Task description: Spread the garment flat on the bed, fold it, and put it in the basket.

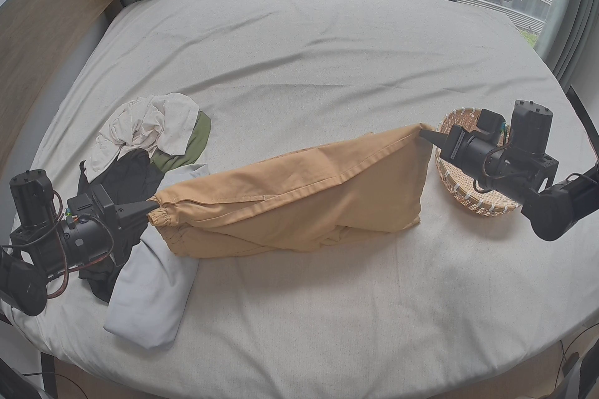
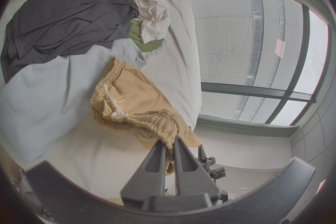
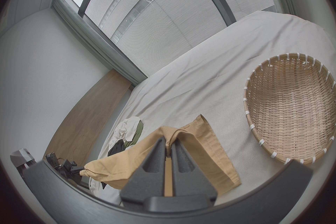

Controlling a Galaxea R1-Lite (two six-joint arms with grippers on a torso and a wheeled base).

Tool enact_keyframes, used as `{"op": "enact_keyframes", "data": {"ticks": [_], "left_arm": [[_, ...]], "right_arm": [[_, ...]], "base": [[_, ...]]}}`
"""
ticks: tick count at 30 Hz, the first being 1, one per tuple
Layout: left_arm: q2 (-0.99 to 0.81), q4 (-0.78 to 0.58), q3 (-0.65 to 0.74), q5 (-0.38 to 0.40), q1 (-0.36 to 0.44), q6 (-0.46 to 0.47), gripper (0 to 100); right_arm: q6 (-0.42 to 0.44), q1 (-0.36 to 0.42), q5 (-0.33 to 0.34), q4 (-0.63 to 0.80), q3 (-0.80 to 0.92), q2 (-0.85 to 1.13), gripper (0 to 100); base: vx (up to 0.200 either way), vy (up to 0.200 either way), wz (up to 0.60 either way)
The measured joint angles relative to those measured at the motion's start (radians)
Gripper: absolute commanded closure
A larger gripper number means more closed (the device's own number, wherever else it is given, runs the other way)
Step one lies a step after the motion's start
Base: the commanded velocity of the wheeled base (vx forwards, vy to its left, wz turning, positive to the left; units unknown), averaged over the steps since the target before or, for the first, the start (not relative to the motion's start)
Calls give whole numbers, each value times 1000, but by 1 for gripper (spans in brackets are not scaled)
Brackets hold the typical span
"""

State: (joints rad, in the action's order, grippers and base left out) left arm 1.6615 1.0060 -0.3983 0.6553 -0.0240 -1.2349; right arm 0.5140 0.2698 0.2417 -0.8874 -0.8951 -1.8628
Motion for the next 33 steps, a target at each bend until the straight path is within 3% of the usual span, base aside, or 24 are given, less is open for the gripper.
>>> {"op": "enact_keyframes", "data": {"ticks": [16,33], "left_arm": [[-18,-11,53,4,6,50,100],[-9,-10,56,-1,37,55,100]], "right_arm": [[-37,-1,1,244,147,284,100],[-41,-5,2,194,147,211,100]], "base": [[0,0,0],[0,0,0]]}}
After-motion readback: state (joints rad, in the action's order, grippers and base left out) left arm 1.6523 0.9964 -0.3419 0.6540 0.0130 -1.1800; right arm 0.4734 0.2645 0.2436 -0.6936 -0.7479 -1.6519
